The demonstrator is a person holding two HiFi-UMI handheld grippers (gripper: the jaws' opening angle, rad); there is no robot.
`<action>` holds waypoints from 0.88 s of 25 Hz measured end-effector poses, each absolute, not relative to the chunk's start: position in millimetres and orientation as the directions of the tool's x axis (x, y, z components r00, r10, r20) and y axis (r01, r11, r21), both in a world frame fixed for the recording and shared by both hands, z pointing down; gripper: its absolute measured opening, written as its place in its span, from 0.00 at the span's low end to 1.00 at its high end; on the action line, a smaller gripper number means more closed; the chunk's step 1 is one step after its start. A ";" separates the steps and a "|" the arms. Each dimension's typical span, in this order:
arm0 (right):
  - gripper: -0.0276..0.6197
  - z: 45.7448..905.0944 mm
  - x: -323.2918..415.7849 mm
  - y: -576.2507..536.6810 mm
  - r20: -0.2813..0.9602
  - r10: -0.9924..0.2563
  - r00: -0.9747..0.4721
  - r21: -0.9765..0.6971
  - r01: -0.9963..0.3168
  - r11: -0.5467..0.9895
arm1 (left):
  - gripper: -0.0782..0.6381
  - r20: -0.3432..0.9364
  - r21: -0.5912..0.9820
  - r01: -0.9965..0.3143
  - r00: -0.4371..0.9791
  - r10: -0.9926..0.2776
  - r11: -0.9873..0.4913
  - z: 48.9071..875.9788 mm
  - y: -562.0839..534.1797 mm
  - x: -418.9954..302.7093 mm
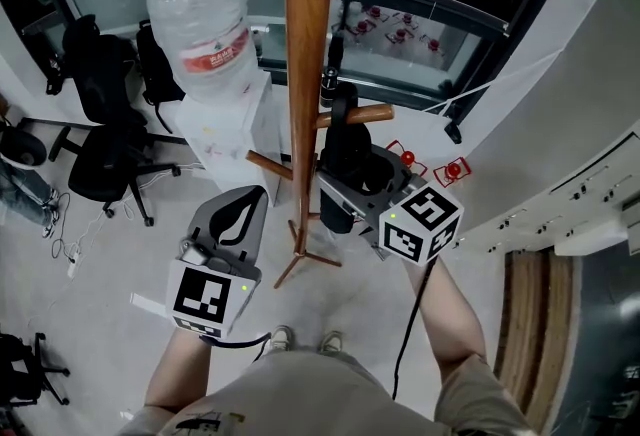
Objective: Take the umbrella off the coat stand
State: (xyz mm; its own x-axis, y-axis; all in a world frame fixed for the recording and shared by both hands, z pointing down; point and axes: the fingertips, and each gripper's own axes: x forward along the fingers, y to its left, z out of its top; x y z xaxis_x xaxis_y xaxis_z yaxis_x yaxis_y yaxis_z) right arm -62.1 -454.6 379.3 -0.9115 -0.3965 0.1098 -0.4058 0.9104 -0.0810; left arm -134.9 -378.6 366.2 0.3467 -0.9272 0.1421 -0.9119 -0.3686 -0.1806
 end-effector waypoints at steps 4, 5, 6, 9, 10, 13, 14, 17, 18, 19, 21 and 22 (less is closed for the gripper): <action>0.44 365.7 -50.7 -457.3 0.089 -0.440 -0.894 -0.085 -0.447 0.890 | 0.12 0.128 -0.188 -0.910 0.350 -0.928 -0.370 361.4 -375.5 -134.1; 0.44 361.8 -47.3 -458.2 0.083 -0.451 -0.888 -0.084 -0.458 0.885 | 0.12 0.128 -0.186 -0.910 0.351 -0.928 -0.370 360.7 -374.5 -133.4; 0.44 357.5 -43.9 -459.0 0.077 -0.461 -0.884 -0.083 -0.467 0.881 | 0.12 0.125 -0.183 -0.911 0.351 -0.928 -0.370 359.5 -373.5 -132.7; 0.44 344.0 -33.7 -460.1 0.061 -0.488 -0.871 -0.074 -0.491 0.868 | 0.12 0.097 -0.180 -0.913 0.354 -0.930 -0.366 351.7 -371.1 -132.0; 0.44 340.7 -30.5 -460.2 0.061 -0.498 -0.865 -0.071 -0.502 0.862 | 0.12 0.096 -0.180 -0.913 0.354 -0.930 -0.367 350.3 -370.0 -132.3; 0.44 334.9 -20.8 -460.2 0.063 -0.532 -0.844 -0.068 -0.536 0.842 | 0.12 0.100 -0.185 -0.909 0.361 -0.927 -0.373 349.2 -367.3 -132.2; 0.44 333.3 -16.1 -459.9 0.062 -0.545 -0.836 -0.067 -0.548 0.833 | 0.12 0.098 -0.189 -0.906 0.365 -0.926 -0.378 348.3 -366.8 -130.8; 0.44 325.0 0.7 -457.6 0.051 -0.590 -0.805 -0.048 -0.593 0.804 | 0.12 0.094 -0.210 -0.899 0.372 -0.923 -0.384 342.5 -366.4 -126.5; 0.44 321.3 6.1 -456.6 0.047 -0.604 -0.796 -0.042 -0.606 0.794 | 0.12 0.091 -0.218 -0.898 0.372 -0.924 -0.383 339.3 -366.5 -126.3; 0.44 317.3 11.4 -455.2 0.042 -0.615 -0.787 -0.038 -0.616 0.787 | 0.12 0.082 -0.225 -0.897 0.373 -0.924 -0.382 334.8 -366.6 -126.0; 0.44 308.1 22.2 -450.3 0.028 -0.630 -0.776 -0.034 -0.631 0.775 | 0.12 0.059 -0.235 -0.895 0.376 -0.925 -0.379 324.7 -366.5 -124.5; 0.44 302.5 27.2 -447.0 0.018 -0.637 -0.771 -0.032 -0.637 0.770 | 0.12 0.050 -0.239 -0.894 0.379 -0.924 -0.379 319.8 -366.4 -123.4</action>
State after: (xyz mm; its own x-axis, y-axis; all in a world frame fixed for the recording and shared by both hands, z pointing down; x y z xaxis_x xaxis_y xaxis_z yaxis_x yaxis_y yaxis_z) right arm 27.2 -447.0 302.5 -0.7706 -0.6371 0.0182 -0.6373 0.7699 -0.0321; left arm -123.4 -366.4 319.8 0.3788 -0.9242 0.0496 -0.8938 -0.3792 -0.2394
